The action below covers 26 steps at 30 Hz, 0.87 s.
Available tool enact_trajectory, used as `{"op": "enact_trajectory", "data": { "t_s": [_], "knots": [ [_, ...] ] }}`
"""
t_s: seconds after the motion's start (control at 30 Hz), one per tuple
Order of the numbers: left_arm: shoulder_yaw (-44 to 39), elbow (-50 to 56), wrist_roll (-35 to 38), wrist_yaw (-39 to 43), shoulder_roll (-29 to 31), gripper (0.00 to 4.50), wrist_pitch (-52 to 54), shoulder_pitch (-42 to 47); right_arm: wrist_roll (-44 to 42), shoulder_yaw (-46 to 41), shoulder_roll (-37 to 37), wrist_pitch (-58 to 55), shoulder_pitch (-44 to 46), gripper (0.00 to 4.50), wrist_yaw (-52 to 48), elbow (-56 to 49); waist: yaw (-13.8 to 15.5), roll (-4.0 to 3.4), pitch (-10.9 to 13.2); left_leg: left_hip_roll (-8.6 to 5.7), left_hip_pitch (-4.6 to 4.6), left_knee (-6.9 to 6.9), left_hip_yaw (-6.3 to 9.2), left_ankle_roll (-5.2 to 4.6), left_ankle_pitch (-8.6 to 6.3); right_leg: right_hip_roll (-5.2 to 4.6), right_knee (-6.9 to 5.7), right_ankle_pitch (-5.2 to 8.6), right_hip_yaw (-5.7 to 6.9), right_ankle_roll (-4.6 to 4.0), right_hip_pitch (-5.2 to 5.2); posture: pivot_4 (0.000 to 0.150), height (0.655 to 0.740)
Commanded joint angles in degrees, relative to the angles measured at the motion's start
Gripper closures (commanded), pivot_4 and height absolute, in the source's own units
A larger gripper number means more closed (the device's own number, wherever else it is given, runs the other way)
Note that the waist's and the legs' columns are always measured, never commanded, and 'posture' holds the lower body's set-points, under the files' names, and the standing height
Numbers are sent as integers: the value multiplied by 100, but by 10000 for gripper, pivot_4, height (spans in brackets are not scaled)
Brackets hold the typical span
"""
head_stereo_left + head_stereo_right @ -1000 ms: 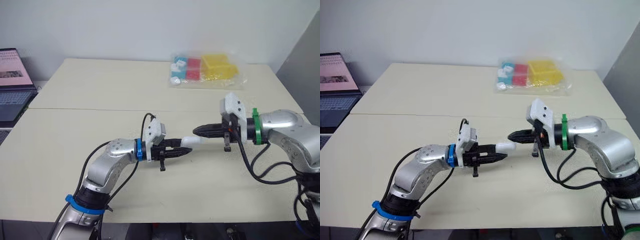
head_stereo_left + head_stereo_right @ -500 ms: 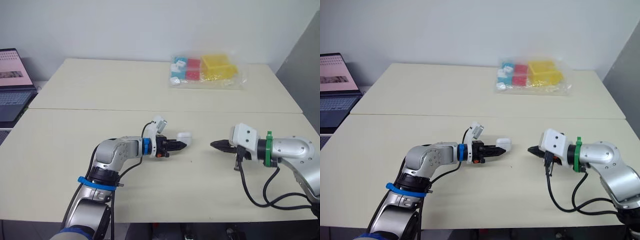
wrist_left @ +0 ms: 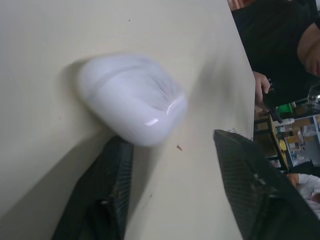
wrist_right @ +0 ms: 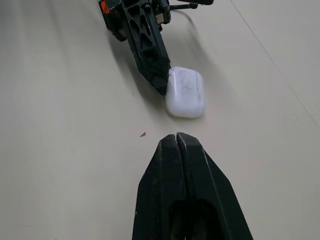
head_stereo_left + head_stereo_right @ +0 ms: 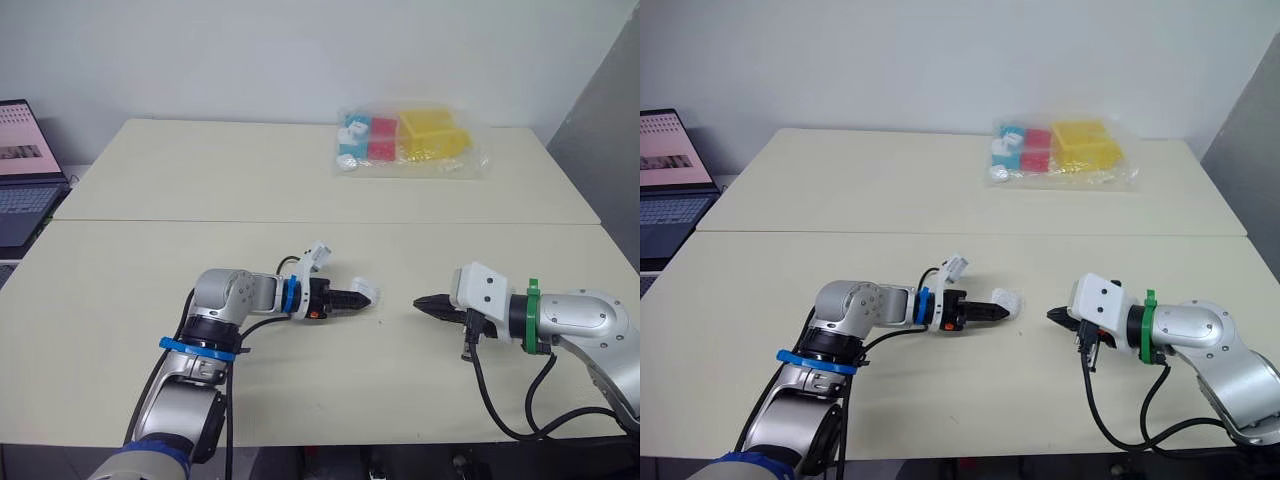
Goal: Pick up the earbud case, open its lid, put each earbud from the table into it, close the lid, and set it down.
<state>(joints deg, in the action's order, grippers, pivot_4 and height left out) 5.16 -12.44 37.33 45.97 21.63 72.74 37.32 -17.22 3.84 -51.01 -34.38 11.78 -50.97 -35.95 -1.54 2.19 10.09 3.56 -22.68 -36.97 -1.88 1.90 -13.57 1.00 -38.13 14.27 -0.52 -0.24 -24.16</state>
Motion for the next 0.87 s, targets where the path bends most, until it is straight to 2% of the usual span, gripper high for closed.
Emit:
{"op": "enact_trajectory", "data": {
  "t_s": [0.03,0.1,0.2,0.27,0.33,0.43,0.57,0.67,0.7,0.87],
  "knots": [
    [-36,563,-53,80,662,7212,133,-449,-155,-139,-90,-14,127,45000,-124,-135,-33,-2,-2,2,6,1,2,0,0,0,-3,0,-4,0,2,1500,7400],
    [-23,932,-33,204,1044,784,83,-706,-232,-185,-131,-51,157,45000,-196,-131,-73,0,-3,4,17,3,2,0,0,0,-6,0,-17,-1,3,1500,7400],
    [178,1997,-480,948,2342,332,-1214,-1608,-312,-279,-260,-32,186,45000,-338,-81,-167,5,0,7,51,14,2,0,-1,-3,-24,6,-39,-10,7,1500,7400],
    [-164,2315,-690,1221,2828,0,-2223,-2075,-358,-364,-335,64,218,41243,-451,-14,-168,6,1,7,79,22,-7,2,-3,-9,-59,25,-51,-41,6,1500,7400],
    [-543,2470,-617,1596,3029,0,-2933,-2346,-434,-447,-399,103,241,36471,-564,37,-121,4,2,6,85,27,0,3,-2,-12,-75,34,-34,-54,3,1500,7400],
    [-767,2589,-556,2091,3141,0,-3612,-2586,-490,-513,-452,128,242,26209,-654,85,-13,5,6,7,80,21,-1,4,-1,-13,-80,57,-18,-95,-1,1500,7400],
    [-1693,2998,-806,2004,3447,0,-4335,-3295,-454,-645,-884,504,418,11944,-1174,440,3,0,9,5,71,17,-6,5,-2,-28,-72,59,-31,-93,-3,1500,7400],
    [-1915,3275,-786,1966,3504,0,-4358,-3629,-539,-719,-1063,750,487,1664,-1520,695,1,0,10,7,63,21,-15,6,-4,-35,-57,65,-34,-78,-4,1500,7400],
    [-1953,3353,-915,1839,3546,0,-4334,-3729,-564,-739,-1057,769,549,541,-1539,790,1,0,10,7,63,21,-16,8,-6,-35,-56,67,-35,-75,-4,1500,7400],
    [-2190,3563,-954,1623,3408,0,-4446,-4077,-441,-552,-973,1020,939,541,-1690,1331,0,0,12,4,64,27,-14,11,-9,-32,-59,66,-30,-69,-7,1500,7400]
  ]
}}
